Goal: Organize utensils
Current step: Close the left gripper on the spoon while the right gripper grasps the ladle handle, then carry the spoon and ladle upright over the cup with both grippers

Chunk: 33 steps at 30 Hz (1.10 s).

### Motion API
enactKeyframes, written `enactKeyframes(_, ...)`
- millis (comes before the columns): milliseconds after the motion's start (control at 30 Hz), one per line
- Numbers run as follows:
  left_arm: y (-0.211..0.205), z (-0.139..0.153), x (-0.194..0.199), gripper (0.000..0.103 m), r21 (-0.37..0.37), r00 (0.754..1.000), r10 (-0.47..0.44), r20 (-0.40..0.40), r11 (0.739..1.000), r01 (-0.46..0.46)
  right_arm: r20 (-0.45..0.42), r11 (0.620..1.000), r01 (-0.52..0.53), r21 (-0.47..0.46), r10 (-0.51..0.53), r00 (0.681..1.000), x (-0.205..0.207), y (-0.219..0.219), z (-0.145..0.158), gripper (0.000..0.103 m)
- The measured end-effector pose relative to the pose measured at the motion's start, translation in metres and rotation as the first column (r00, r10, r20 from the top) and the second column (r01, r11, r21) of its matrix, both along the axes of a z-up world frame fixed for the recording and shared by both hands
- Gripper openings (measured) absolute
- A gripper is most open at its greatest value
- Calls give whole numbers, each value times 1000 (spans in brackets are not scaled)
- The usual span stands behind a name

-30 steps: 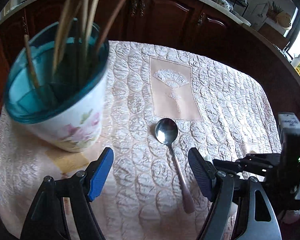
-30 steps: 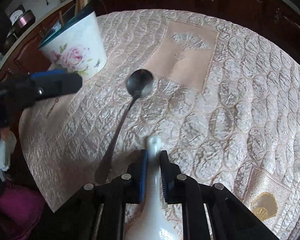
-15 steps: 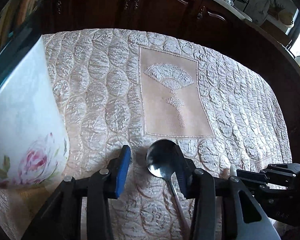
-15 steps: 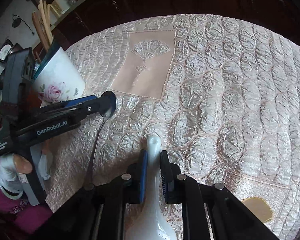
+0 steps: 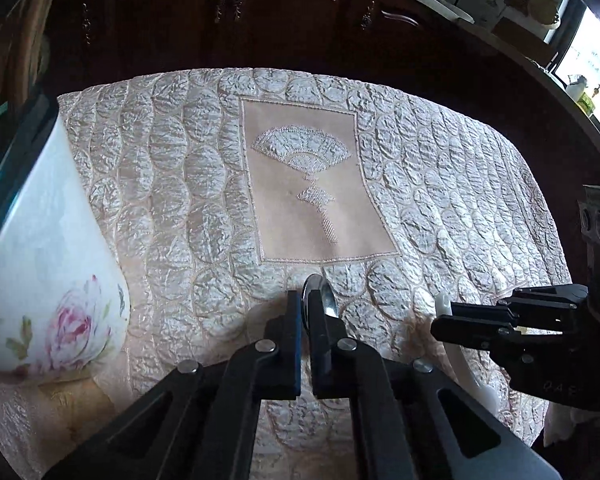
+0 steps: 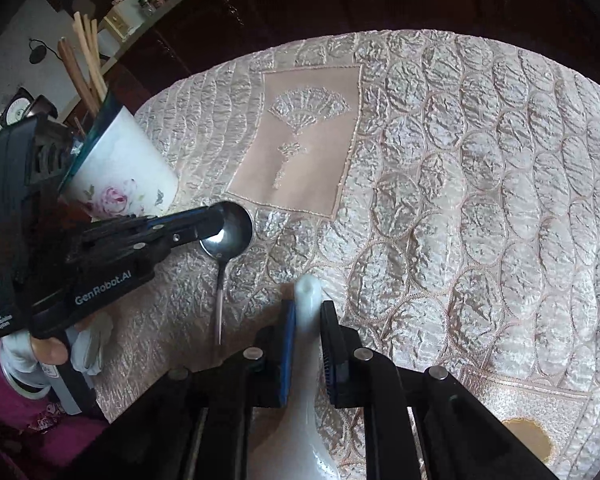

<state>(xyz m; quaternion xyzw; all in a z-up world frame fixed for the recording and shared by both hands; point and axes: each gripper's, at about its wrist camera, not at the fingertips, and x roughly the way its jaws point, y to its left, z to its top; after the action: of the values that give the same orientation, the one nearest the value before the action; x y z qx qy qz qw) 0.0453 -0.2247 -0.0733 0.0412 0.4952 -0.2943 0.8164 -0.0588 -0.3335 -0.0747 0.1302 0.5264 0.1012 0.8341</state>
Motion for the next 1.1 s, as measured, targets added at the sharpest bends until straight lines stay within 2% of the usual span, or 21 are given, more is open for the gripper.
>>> enactKeyframes(300,41,52,-40,2,-74,998,-2,63,997,7,103,1000,14,-13,-12,995,-13,3,46,14)
enactKeyframes(367,62,63,-42,2,-84,996,3,84,996,4,127,1000,9,-16,-7,992,-15,6,57,14)
enactKeyframes(733,118,123,-57,2,-134,982,61,179,990,-37,228,998,-42,-55,53,972,-20,45,105,12)
enactKeyframes(900,154,169,-55,2,-140,957,129,261,986,-95,291,995,-89,-51,100,951,-19,66,138,12)
enactKeyframes(1100,205,215,-31,2,-137,897,238,371,970,-201,381,990,-138,-37,142,914,-8,96,184,12)
